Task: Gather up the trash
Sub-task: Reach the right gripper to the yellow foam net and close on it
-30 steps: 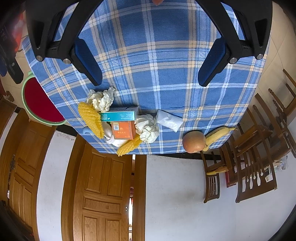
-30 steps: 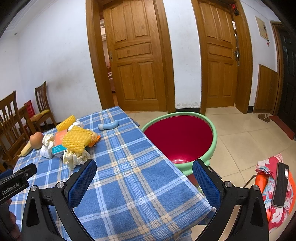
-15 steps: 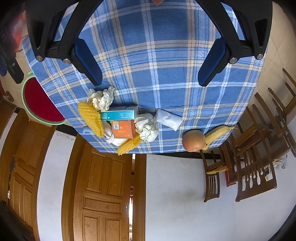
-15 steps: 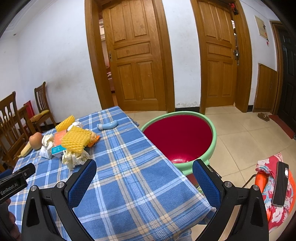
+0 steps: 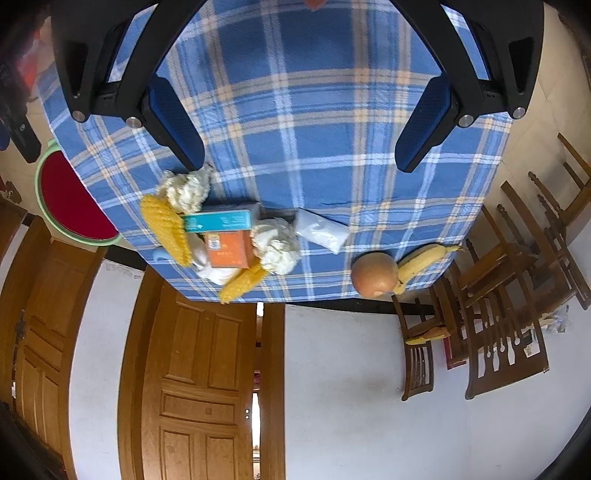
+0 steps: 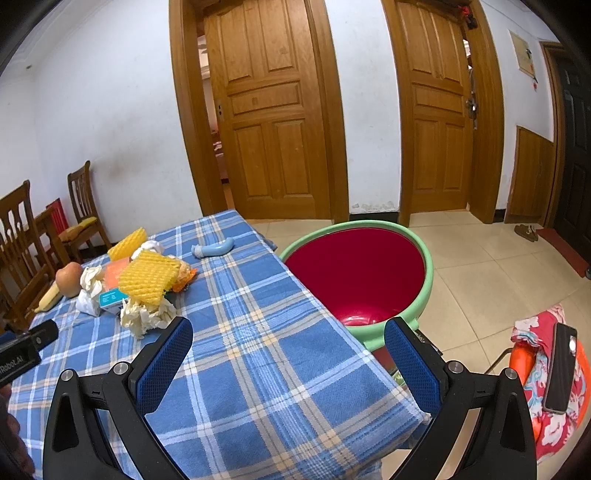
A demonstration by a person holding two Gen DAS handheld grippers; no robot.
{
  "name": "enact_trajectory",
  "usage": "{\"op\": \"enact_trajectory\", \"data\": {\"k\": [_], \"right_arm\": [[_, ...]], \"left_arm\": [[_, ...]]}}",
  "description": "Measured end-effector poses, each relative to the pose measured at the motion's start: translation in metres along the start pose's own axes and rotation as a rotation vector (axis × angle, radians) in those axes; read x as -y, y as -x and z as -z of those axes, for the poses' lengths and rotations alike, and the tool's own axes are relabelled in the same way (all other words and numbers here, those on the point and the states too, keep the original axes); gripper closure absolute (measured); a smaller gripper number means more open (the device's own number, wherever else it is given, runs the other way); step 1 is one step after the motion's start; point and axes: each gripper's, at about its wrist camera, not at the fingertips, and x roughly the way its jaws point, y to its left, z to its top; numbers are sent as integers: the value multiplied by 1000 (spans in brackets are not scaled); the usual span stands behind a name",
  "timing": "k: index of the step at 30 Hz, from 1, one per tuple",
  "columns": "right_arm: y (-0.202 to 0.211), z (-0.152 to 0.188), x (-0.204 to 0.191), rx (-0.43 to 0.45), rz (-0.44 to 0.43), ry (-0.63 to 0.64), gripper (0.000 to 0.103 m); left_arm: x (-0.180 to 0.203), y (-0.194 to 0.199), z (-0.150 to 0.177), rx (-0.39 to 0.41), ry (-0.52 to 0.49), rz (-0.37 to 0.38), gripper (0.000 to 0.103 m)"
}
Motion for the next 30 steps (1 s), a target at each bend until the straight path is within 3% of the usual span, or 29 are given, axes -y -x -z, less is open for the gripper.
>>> {"op": "enact_trajectory", "data": {"k": [16,30], "right_arm": [[-39,-34,-26,-62,-58,50,0],[-79,-59,-92,-128,-90,104,0]], "left_arm": [[-53,-52,-34,-39,56,-102,2],[-48,-136,-63,-166,51,-67,2]]}}
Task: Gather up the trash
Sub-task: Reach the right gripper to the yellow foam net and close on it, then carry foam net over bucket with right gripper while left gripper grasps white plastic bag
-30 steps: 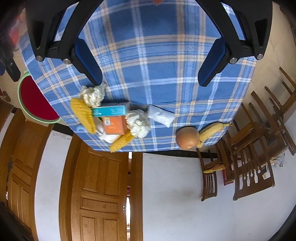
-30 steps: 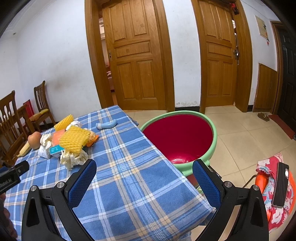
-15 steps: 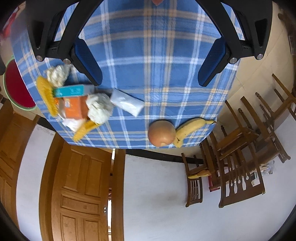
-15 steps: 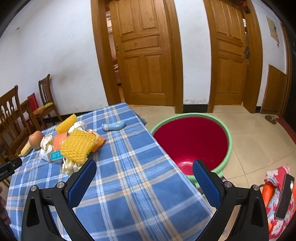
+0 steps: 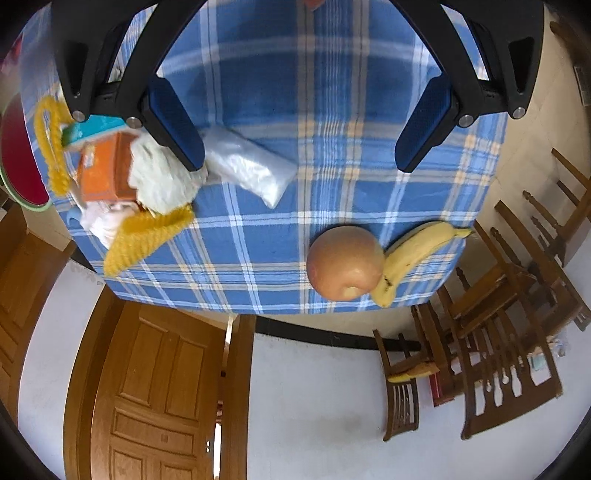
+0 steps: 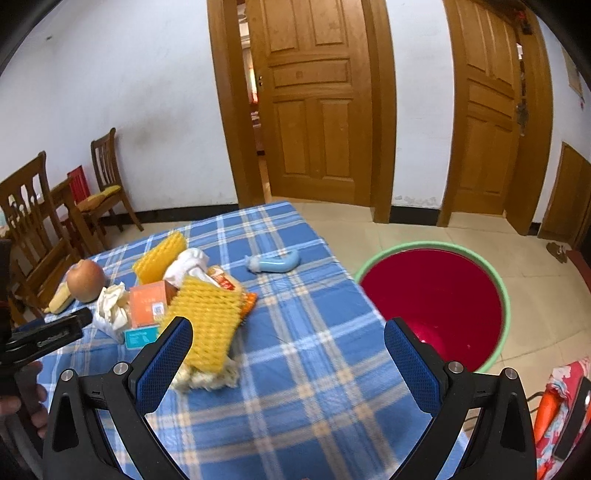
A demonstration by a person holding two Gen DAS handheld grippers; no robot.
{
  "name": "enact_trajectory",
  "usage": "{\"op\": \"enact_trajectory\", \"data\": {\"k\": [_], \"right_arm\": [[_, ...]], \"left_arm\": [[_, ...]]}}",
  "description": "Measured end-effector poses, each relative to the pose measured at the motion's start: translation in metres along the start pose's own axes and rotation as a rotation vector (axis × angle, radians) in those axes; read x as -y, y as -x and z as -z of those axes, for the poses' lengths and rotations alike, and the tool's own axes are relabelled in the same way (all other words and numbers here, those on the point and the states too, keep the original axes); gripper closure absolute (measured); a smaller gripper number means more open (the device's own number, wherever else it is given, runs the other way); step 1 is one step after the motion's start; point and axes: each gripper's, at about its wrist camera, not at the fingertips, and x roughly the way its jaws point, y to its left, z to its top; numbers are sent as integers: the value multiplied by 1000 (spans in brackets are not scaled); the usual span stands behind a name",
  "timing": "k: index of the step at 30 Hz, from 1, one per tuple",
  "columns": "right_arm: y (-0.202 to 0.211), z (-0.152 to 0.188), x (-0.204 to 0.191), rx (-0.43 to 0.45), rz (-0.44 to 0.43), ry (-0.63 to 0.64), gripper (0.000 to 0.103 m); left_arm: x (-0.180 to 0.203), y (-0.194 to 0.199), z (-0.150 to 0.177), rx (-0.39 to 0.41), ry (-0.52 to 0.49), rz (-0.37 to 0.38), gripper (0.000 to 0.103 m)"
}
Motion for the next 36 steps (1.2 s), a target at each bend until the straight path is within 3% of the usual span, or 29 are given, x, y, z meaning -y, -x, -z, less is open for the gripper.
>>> {"op": "enact_trajectory", "data": {"k": [7,13,16,17,19,21,24,27,29,36], "right_arm": [[-24,-1,-17,-31,-2,-24,0],[-42,5,-23,-93,-66,-19,4],[-54,8,-23,-147,-133,-32,18],[-57,9,-23,-154,-160,-37,30],[-56,9,-22,-144,-201,-42,41],[-51,9,-24,-119,-224,-16,65],[-45,9,-21,-105,-255,-9,79],[-40,10,-12,-93,-278,-24,85],[-36,9,-6,-79,-284,-22,87],[-21,4,22,-36,-305,-52,91]], "left_arm": [[-3,-30,-7,-59,23,31,2],[-2,-35,-3,-43,52,31,2],[-6,-34,-4,-40,63,18,2],[-7,-33,-4,-41,69,12,3],[-8,-32,-4,-46,85,14,7],[-8,-31,-3,-56,105,24,10],[-5,-31,-3,-58,132,25,15],[-1,-34,-3,-71,160,79,23],[4,-40,-2,-96,177,118,38],[14,-40,1,-91,207,130,46]]}}
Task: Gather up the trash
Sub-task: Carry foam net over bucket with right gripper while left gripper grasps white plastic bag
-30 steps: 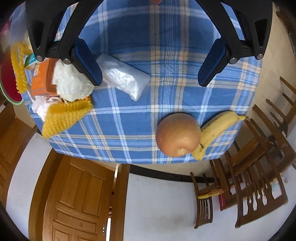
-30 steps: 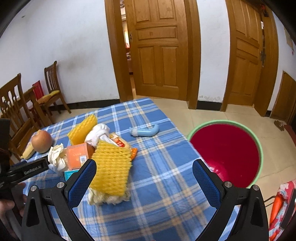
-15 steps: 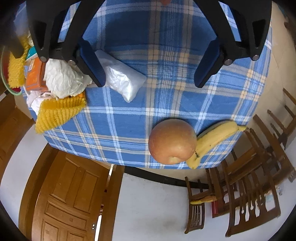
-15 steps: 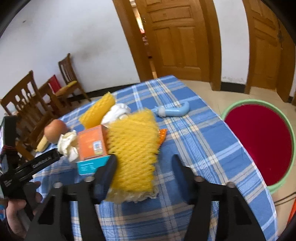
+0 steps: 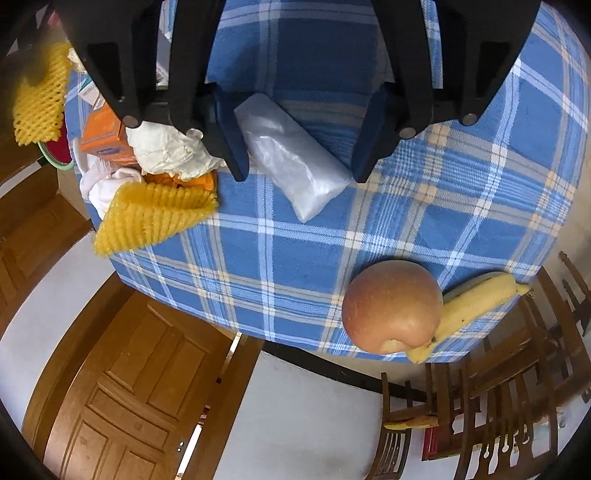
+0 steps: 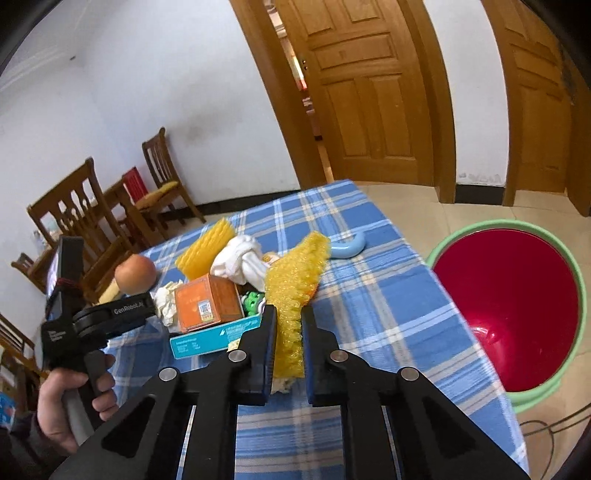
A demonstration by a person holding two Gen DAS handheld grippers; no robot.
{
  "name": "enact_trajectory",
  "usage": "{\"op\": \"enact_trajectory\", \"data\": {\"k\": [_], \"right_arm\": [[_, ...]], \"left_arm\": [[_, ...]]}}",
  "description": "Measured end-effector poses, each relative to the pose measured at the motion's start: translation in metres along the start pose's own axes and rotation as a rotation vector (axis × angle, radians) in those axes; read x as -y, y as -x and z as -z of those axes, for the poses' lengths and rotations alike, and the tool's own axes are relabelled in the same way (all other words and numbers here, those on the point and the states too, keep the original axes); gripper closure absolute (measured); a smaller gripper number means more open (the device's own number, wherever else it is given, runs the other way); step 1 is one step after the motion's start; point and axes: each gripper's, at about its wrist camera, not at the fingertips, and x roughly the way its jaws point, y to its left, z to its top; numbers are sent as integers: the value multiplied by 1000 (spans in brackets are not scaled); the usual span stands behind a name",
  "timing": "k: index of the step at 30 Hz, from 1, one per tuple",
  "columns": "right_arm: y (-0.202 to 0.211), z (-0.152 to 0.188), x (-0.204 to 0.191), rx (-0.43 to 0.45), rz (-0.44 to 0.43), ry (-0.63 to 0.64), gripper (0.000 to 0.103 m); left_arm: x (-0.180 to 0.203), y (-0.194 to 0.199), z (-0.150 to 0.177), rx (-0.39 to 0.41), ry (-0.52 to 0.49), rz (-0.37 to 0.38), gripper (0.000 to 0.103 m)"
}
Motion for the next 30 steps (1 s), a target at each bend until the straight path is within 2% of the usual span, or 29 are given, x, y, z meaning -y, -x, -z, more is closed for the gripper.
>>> {"op": "enact_trajectory", "data": {"k": [6,15,19,24,30], "right_arm": [[10,-1,16,4,-26,-39,91],[29,7,29,16,-16,-62,91],[34,10,32,23,-18,-67,90],[32,21,39,-7,69,-53,88],[41,30,51,-3,99,-58,91]], "left_arm": [[0,13,3,22,-10,-15,47],[3,66,14,120,-75,-6,47],[7,85,19,127,-95,43,47],[14,99,23,137,-132,84,47],[33,112,33,131,-186,151,47]]}}
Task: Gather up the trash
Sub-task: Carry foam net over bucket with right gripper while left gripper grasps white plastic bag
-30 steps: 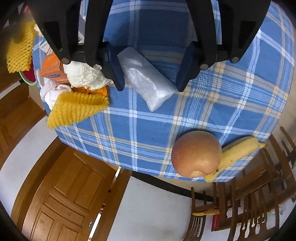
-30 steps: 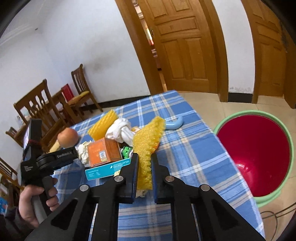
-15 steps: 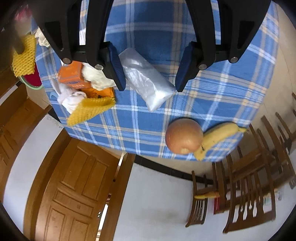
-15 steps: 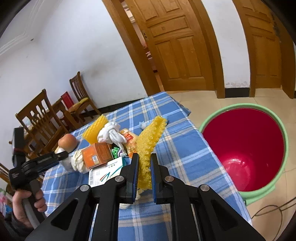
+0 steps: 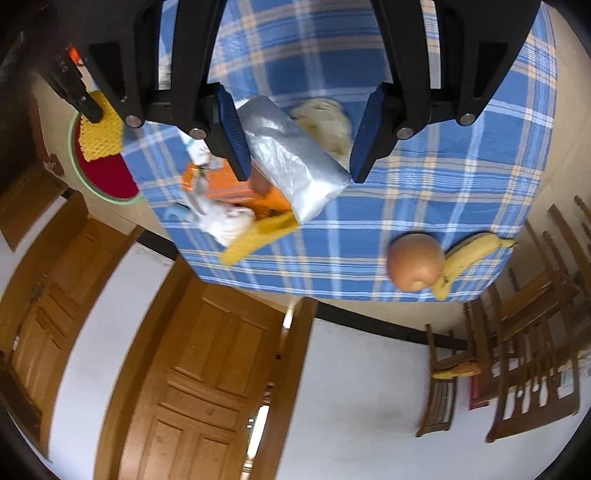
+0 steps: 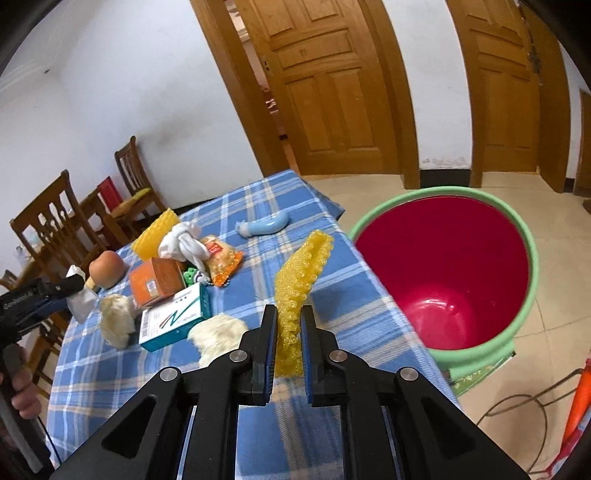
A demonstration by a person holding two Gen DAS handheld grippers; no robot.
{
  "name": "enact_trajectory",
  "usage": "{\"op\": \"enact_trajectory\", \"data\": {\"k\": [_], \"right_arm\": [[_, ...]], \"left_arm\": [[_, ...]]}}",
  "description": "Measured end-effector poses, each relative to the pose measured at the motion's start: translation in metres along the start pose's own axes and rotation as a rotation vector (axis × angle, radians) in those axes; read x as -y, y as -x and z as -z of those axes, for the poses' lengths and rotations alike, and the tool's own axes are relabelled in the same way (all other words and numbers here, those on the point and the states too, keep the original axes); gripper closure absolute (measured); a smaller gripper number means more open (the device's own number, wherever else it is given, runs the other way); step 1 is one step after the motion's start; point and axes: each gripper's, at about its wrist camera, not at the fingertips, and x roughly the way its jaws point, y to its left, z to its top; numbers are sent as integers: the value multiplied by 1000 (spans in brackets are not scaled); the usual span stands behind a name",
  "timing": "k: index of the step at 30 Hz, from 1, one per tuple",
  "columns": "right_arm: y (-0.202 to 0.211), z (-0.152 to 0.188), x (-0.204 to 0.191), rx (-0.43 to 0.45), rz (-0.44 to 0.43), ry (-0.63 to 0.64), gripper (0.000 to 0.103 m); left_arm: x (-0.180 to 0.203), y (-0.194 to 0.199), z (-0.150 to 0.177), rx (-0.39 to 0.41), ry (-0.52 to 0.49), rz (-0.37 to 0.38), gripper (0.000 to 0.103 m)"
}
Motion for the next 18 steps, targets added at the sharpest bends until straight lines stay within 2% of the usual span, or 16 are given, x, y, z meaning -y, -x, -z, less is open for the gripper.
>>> {"op": "enact_trajectory", "data": {"k": [7,18], "right_arm": [[15,-5,12,53,31,3,91],[24,-18,59,88,127,-73,91]], "left_arm": [[36,0,-1,-18,-61,76,47],[130,-27,2,-81,-181,225,49]]}}
